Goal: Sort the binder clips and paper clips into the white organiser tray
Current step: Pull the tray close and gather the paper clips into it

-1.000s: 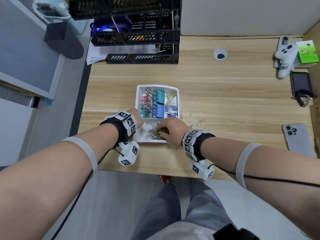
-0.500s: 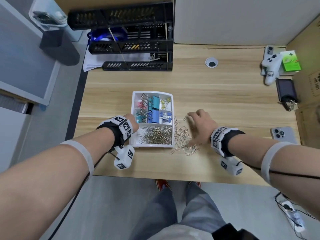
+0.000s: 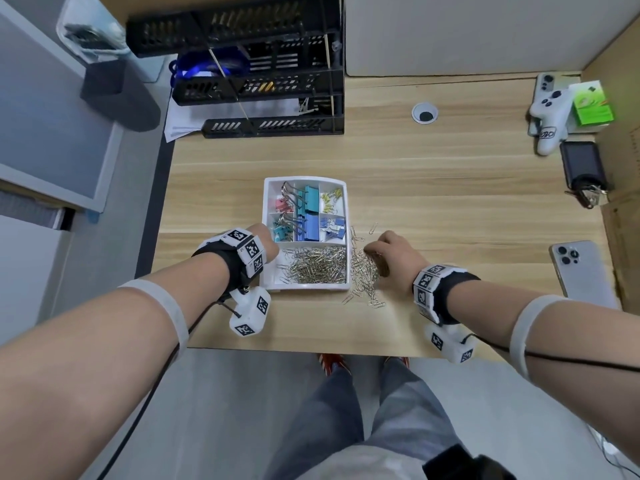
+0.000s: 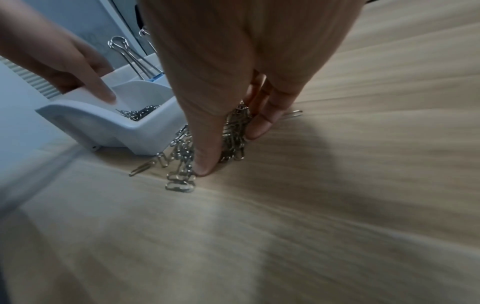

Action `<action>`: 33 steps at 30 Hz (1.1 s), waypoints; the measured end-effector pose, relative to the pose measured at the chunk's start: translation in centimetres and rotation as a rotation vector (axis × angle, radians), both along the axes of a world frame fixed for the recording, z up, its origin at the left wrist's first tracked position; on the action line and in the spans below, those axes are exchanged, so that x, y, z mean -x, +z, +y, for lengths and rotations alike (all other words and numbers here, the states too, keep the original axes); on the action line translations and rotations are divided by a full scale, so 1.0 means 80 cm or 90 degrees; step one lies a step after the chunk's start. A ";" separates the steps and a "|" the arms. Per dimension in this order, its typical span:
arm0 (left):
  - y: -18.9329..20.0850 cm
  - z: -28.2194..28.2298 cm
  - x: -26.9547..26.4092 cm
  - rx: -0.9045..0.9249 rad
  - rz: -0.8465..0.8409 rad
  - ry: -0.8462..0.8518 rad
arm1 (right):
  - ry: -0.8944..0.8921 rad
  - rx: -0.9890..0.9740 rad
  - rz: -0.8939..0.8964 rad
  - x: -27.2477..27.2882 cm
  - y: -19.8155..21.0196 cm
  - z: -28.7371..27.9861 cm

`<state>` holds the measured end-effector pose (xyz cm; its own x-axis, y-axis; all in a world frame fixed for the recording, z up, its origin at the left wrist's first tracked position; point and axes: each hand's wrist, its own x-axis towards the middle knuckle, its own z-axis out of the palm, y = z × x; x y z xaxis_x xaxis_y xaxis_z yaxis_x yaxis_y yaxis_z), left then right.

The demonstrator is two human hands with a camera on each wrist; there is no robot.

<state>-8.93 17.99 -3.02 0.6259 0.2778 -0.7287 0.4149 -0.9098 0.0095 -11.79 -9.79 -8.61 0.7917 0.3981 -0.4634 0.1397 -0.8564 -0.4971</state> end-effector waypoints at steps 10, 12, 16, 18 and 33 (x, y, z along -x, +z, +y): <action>-0.001 -0.001 0.000 -0.005 -0.005 0.005 | -0.012 0.126 -0.020 -0.011 0.024 -0.010; -0.001 -0.001 0.000 -0.003 -0.005 0.005 | 0.031 0.178 0.004 -0.005 0.024 -0.009; -0.003 0.001 0.001 0.001 -0.011 0.010 | 0.027 0.137 0.012 0.011 0.011 0.008; -0.003 0.001 0.001 0.005 -0.016 0.013 | 0.004 0.090 0.006 0.018 0.005 0.015; -0.005 0.000 0.001 0.001 -0.013 0.016 | -0.067 -0.017 -0.038 0.009 -0.010 0.042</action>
<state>-9.04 18.00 -3.42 0.6335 0.2930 -0.7162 0.4379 -0.8988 0.0196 -12.53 -6.45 -9.41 0.8558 0.3223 -0.4047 0.0796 -0.8549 -0.5127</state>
